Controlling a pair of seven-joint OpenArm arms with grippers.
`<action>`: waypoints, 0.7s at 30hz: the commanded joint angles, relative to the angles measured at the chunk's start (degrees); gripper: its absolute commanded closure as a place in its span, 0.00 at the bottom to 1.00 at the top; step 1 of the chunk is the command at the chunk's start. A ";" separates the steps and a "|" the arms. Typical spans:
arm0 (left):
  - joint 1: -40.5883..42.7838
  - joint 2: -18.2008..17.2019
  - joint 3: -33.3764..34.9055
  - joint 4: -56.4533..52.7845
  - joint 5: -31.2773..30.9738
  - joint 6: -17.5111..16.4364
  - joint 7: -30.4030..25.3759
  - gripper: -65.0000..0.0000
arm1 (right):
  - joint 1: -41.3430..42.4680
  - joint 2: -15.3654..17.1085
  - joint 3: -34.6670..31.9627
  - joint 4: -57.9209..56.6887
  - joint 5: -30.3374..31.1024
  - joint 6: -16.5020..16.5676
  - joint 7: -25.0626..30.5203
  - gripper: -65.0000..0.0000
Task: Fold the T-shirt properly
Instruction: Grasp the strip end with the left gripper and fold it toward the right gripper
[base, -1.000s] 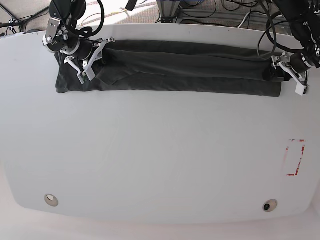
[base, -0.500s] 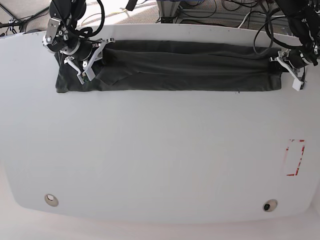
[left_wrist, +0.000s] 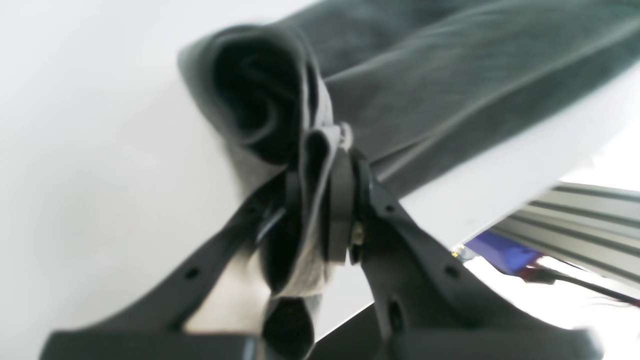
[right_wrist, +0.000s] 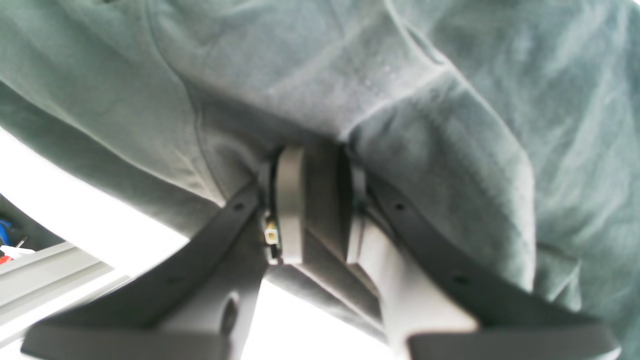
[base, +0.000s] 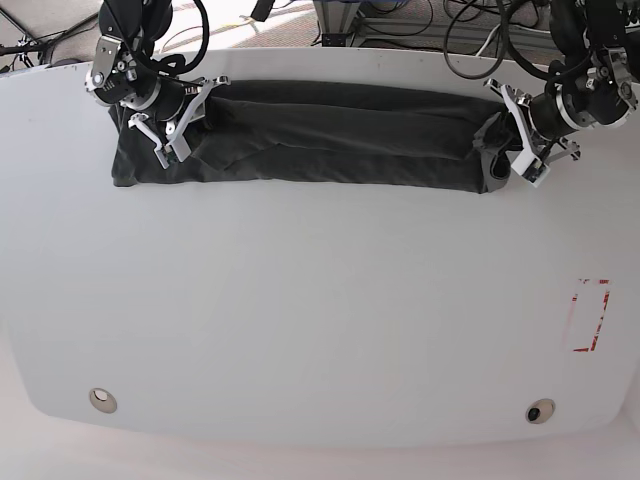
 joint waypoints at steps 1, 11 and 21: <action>-0.56 -0.78 3.17 1.14 -0.03 -0.06 -0.99 0.96 | 0.19 0.33 0.03 0.67 -0.16 -0.07 -0.20 0.83; -5.39 5.02 13.46 1.06 0.05 -0.06 -0.99 0.96 | 0.19 0.33 0.03 0.67 -0.16 -0.07 -0.20 0.83; -8.56 8.89 21.20 0.00 2.51 -0.06 -0.90 0.95 | 1.07 -1.08 0.21 0.76 -0.25 -0.07 -0.20 0.83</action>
